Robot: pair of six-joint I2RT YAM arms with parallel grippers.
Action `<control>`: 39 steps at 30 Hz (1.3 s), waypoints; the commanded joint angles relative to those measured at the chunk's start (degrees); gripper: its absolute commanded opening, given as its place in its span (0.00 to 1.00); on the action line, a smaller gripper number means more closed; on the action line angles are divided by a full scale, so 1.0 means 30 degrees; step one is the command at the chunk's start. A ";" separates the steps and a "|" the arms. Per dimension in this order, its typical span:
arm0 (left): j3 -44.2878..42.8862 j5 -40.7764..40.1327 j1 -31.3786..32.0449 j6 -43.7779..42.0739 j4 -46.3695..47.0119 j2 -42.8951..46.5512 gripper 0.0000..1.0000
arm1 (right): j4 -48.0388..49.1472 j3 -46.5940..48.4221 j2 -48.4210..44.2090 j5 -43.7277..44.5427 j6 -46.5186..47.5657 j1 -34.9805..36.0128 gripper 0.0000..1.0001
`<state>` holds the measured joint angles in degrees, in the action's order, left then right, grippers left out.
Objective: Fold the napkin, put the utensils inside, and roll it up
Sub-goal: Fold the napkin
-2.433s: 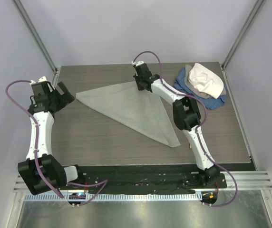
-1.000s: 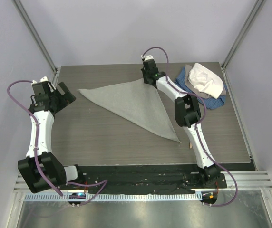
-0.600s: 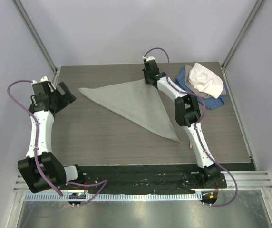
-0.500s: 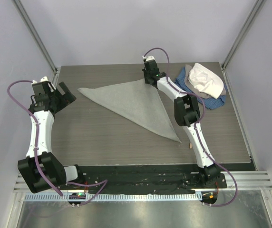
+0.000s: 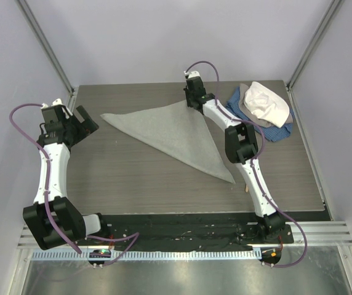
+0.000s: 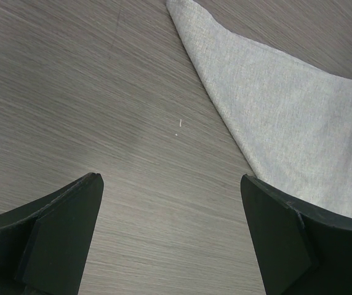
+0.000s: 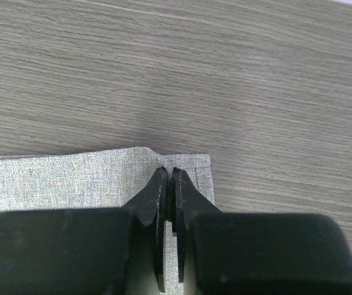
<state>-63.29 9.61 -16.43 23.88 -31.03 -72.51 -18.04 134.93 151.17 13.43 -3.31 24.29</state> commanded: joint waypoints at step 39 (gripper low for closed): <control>0.0500 0.1456 -0.0121 0.0625 0.1465 0.0381 1.00 | -0.1922 -1.8196 -1.7103 0.0037 -0.3435 -0.0071 0.77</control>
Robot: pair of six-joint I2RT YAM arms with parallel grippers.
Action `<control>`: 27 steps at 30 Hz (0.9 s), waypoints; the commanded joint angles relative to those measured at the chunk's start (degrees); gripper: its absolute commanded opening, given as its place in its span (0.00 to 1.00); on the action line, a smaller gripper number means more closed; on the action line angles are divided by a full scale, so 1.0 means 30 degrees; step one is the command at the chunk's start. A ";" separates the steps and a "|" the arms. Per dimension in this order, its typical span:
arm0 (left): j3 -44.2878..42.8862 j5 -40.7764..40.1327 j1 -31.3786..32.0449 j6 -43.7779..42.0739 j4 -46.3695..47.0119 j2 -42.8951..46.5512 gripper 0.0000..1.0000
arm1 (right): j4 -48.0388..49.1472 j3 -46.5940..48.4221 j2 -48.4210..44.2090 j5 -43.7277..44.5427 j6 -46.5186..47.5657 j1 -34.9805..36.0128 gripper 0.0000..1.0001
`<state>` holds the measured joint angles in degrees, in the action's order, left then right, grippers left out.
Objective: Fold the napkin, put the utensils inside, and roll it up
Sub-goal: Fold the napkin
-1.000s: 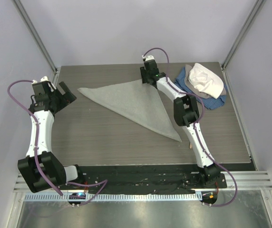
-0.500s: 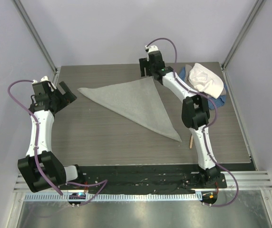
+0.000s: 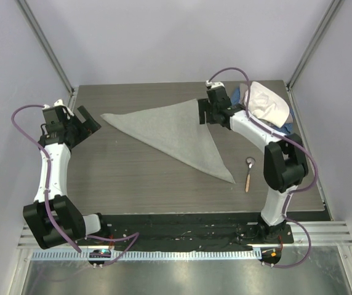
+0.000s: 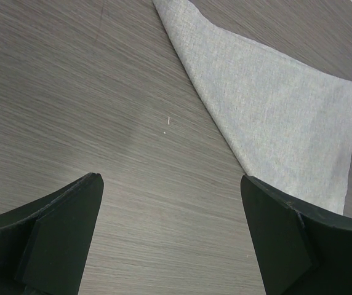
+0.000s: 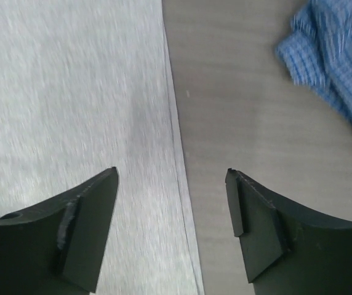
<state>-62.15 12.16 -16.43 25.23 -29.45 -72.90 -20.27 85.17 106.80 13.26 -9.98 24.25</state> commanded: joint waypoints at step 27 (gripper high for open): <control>0.0297 0.1189 -0.0121 0.0670 0.1262 0.0483 1.00 | -0.4199 -1.1396 -0.8501 -0.4038 -0.6869 -0.0056 0.26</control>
<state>-61.23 14.28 -16.43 26.83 -28.58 -72.71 -32.32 51.57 84.31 1.74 -28.49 24.25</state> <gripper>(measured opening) 0.996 0.266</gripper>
